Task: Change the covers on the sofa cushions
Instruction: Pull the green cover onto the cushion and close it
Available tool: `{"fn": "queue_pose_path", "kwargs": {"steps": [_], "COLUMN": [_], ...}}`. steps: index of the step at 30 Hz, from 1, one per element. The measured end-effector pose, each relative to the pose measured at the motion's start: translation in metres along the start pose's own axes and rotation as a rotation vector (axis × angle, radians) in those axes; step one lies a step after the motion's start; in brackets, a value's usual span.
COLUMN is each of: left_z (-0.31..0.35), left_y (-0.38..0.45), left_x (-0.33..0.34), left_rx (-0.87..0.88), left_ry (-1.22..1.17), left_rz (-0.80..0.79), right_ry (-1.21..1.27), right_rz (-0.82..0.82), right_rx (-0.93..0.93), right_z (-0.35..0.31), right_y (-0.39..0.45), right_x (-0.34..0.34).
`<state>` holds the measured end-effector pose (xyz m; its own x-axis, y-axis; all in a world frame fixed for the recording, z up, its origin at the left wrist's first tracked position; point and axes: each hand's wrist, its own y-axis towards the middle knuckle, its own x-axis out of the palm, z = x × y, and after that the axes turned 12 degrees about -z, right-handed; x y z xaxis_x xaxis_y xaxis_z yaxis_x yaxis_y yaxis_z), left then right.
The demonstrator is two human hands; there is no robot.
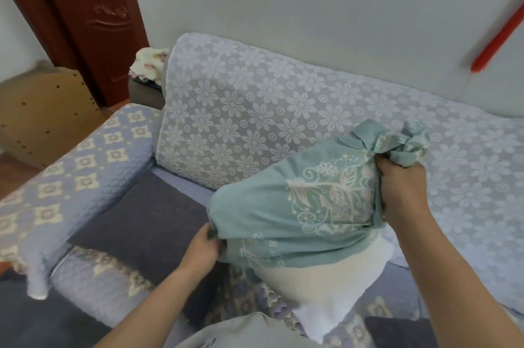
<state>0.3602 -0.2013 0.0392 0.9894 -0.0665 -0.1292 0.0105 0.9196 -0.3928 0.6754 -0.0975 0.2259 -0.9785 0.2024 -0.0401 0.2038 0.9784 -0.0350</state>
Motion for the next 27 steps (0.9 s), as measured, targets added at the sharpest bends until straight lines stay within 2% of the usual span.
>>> {"fn": "queue_pose_path", "kwargs": {"steps": [1,4,5,6,8,10,12,13,14,16,17,18,20,23,26,27], "left_z": [0.004,-0.011,-0.025,-0.028,-0.027,-0.022,-0.016,-0.013,-0.003,0.027,0.051,0.078,0.122,0.136,0.137,0.144], "left_y": [0.005,0.008,0.01,0.005,-0.001,0.005,0.016,0.018,0.018,0.021,0.025,0.027,0.04,0.073,0.094,0.086], "left_x": [0.001,-0.007,-0.004,0.009,0.042,0.057,0.045,0.035,0.022,-0.002,-0.011,-0.015,-0.011,-0.004,0.005,0.01], "left_rx": [0.039,0.092,0.08,-0.033,-0.193,-0.23,-0.22,-0.196,-0.162,-0.031,0.059,0.144,0.152,-0.065,-0.268,-0.283], "left_ry": [0.11,0.743,0.927,0.953,0.724,0.51,0.367,0.312,0.236,0.056,-0.02,-0.082,-0.048,0.136,-0.034,-0.029], "left_rz": [0.054,0.343,0.352,0.253,-0.052,-0.313,-0.446,-0.426,-0.281,0.121,0.256,0.289,0.135,-0.111,-0.339,-0.41], "right_ry": [0.042,0.261,0.313,0.309,0.277,0.26,0.237,0.219,0.19,0.136,0.124,0.122,0.143,0.145,0.121,0.109], "right_rz": [0.025,0.188,0.22,0.221,0.169,0.147,0.133,0.096,0.056,-0.002,-0.024,-0.045,-0.076,-0.137,-0.157,-0.147], "right_rx": [-0.005,-0.049,-0.083,-0.103,-0.097,-0.091,-0.107,-0.114,-0.121,-0.143,-0.147,-0.14,-0.11,-0.088,-0.104,-0.109], "right_z": [-0.008,-0.037,-0.044,-0.046,-0.049,-0.054,-0.06,-0.064,-0.066,-0.063,-0.059,-0.054,-0.043,-0.033,-0.03,-0.03], "right_y": [0.003,0.017,0.021,0.021,0.022,0.027,0.037,0.039,0.04,0.038,0.034,0.03,0.022,0.01,0.004,0.002], "right_x": [0.0,0.004,0.011,0.021,0.036,0.035,0.018,0.009,0.002,-0.004,-0.003,-0.001,0.003,0.003,-0.01,-0.014]}}
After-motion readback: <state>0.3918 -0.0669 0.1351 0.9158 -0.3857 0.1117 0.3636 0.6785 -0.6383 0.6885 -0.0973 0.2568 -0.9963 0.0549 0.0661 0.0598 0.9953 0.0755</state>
